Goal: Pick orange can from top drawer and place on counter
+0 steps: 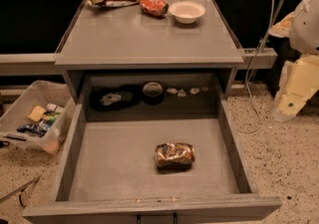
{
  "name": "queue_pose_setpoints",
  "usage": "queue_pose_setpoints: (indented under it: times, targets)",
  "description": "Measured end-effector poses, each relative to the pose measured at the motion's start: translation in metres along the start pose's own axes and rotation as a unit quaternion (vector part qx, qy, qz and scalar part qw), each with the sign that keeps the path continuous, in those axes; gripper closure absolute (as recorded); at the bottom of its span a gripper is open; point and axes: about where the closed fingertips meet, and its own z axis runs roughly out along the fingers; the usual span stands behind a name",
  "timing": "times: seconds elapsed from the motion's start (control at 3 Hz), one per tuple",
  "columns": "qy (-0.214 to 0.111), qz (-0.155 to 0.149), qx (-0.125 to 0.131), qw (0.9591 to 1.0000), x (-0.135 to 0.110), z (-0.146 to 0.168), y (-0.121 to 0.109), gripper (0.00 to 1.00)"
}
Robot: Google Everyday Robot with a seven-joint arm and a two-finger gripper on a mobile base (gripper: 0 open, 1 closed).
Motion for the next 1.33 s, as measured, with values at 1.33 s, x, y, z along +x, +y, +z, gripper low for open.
queue_pose_setpoints:
  times: [1.33]
  targets:
    - [-0.057, 0.001, 0.029, 0.9979, 0.004, 0.128, 0.002, 0.0]
